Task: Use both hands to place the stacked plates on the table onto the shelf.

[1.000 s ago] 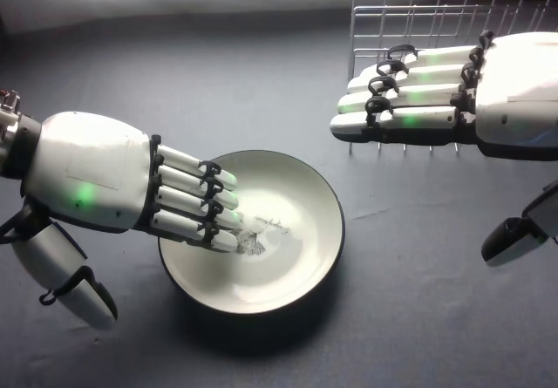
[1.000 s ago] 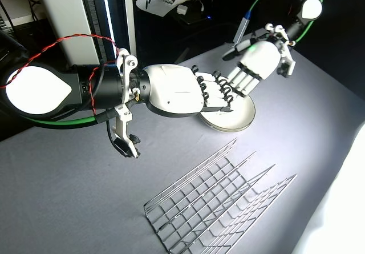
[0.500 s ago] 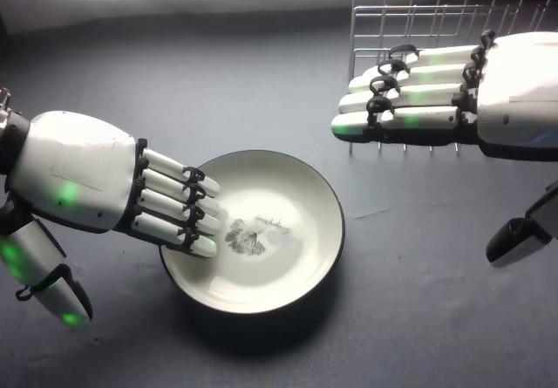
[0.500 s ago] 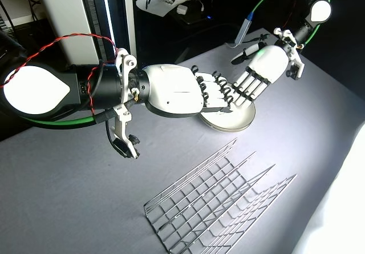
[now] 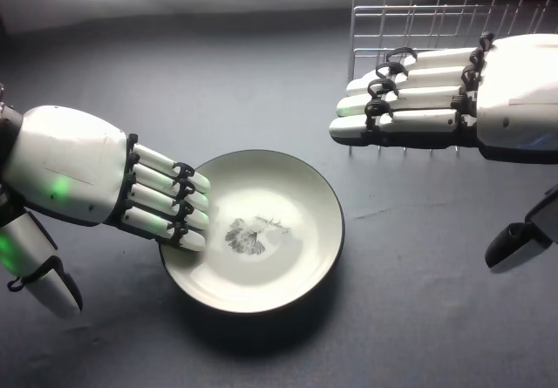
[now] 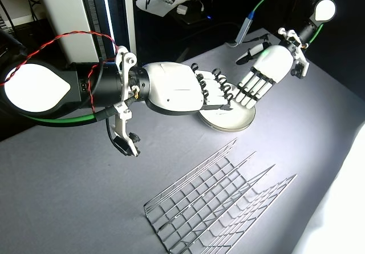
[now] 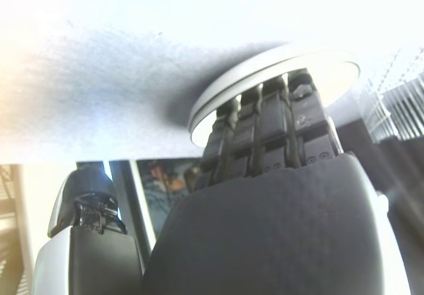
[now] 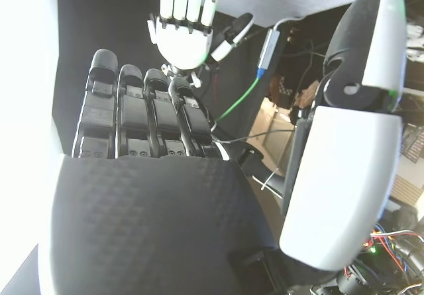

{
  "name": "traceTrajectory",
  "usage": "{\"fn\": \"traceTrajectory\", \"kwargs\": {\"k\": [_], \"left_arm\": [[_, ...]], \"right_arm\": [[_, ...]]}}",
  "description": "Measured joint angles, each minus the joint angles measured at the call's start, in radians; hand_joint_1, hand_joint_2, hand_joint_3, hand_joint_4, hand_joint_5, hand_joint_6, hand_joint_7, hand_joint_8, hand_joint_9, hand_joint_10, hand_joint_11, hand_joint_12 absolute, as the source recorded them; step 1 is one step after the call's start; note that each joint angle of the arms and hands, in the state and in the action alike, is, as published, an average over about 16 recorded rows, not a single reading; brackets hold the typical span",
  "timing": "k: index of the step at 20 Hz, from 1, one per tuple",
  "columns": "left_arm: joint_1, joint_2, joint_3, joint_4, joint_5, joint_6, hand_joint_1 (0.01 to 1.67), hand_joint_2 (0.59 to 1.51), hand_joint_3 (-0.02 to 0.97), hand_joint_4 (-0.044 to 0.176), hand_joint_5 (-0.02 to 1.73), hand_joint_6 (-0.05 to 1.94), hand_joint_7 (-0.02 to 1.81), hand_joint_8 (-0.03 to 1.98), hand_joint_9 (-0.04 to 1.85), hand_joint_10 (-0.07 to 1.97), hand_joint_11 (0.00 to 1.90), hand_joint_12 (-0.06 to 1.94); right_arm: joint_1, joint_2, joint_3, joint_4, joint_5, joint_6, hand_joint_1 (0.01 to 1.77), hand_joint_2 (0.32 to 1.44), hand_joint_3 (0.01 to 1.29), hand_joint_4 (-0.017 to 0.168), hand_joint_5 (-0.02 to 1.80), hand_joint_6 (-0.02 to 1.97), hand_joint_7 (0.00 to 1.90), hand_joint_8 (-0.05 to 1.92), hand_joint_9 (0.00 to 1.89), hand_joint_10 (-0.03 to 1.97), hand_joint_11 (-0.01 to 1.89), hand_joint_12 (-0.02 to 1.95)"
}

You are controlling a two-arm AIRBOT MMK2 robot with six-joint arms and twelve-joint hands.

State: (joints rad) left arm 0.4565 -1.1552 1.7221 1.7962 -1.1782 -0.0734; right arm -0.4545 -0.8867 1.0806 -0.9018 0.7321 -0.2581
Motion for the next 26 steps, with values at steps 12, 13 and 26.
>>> {"fn": "traceTrajectory", "kwargs": {"k": [12, 13, 26], "left_arm": [[0.049, -0.013, -0.036, -0.032, 0.025, 0.017, 0.01, 1.088, 0.006, -0.009, 0.00, -0.02, 0.01, -0.01, 0.01, 0.00, 0.01, 0.00], [0.053, -0.014, -0.047, -0.038, 0.033, 0.019, 0.01, 1.088, 0.006, -0.009, 0.00, -0.02, 0.00, -0.01, 0.01, 0.00, 0.01, 0.00], [0.071, -0.032, -0.158, -0.093, 0.117, 0.022, 0.01, 1.090, 0.007, -0.009, 0.00, -0.03, 0.00, -0.02, 0.02, 0.01, 0.02, 0.01]], "right_arm": [[0.000, 0.004, -0.001, 0.000, 0.002, -0.002, 1.04, 0.70, 0.01, -0.002, 0.02, 0.02, 0.01, 0.01, 0.01, 0.02, 0.02, 0.28], [0.000, 0.004, -0.001, 0.000, 0.002, -0.002, 1.05, 0.70, 0.01, -0.002, 0.02, 0.02, 0.01, 0.01, 0.01, 0.02, 0.02, 0.28], [-0.026, 0.000, -0.005, 0.002, 0.003, -0.002, 1.04, 0.72, 0.01, -0.002, 0.02, 0.02, 0.01, 0.01, 0.01, 0.01, 0.02, 0.28]]}}
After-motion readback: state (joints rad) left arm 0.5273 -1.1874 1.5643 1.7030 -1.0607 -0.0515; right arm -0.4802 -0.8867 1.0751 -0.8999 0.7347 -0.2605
